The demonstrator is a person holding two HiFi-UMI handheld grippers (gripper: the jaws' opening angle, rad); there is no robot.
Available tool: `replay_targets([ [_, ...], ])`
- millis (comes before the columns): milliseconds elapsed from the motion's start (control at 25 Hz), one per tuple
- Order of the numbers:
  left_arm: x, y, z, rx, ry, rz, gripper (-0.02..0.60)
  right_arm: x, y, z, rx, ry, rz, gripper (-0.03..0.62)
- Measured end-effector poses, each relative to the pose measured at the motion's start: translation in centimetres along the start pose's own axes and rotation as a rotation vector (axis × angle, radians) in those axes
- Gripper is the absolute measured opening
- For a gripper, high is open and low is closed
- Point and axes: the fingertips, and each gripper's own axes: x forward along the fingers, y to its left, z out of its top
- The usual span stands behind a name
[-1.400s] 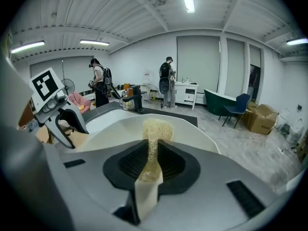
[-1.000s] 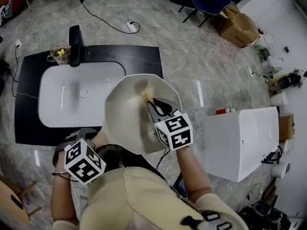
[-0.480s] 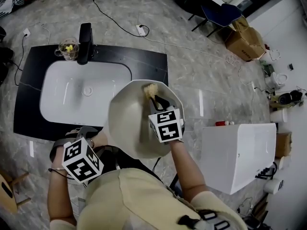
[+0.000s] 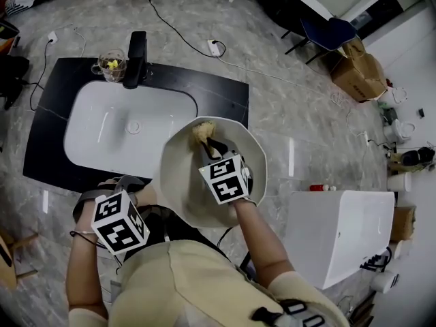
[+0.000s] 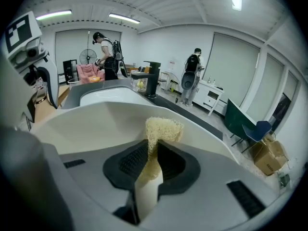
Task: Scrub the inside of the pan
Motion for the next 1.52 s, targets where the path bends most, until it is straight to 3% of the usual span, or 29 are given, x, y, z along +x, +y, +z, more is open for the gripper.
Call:
replay_targets([
  [680, 0.0, 0.0, -0.1, -0.013, -0.004, 0.015, 0.212, -0.6, 8.1, 0.6, -0.276, -0.036, 0.282, 0.069],
  [920, -0.1, -0.1, 0.1, -0.005, 0.011, 0.005, 0.212, -1.6, 9.9, -0.8, -0.425, 0.01, 0.326, 0.069],
  [1520, -0.1, 0.2, 0.0, -0.003, -0.005, -0.007, 0.212, -5.0, 13.4, -4.2, -0.504, 0.14, 0.549, 0.069],
])
